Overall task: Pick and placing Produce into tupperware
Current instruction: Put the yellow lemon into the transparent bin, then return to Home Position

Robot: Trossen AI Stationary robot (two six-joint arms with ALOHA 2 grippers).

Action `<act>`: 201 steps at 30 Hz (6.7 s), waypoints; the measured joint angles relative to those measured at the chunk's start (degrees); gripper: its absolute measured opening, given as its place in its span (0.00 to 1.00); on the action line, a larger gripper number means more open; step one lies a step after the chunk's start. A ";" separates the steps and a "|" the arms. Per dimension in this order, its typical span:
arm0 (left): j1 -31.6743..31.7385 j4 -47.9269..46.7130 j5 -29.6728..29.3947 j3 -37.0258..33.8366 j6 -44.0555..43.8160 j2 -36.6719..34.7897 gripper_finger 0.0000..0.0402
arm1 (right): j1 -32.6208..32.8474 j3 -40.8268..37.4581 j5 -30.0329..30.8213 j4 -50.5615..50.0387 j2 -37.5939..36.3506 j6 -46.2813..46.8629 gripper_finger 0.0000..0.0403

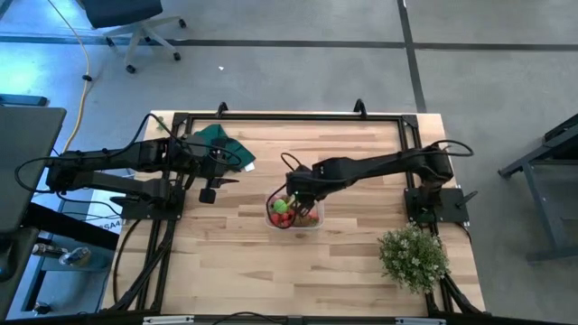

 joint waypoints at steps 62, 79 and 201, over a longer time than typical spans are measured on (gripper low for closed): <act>-0.01 -0.01 -0.01 0.00 -0.01 0.00 0.30 | -0.84 7.18 0.07 -1.70 1.48 -12.13 0.52; 0.00 0.00 -0.02 0.00 0.00 0.00 0.30 | 0.86 28.11 19.28 -15.07 -18.63 -16.81 0.02; 0.00 -0.02 -0.01 0.01 0.00 -0.02 0.30 | -7.64 -93.28 2.26 61.49 -106.03 -13.62 0.00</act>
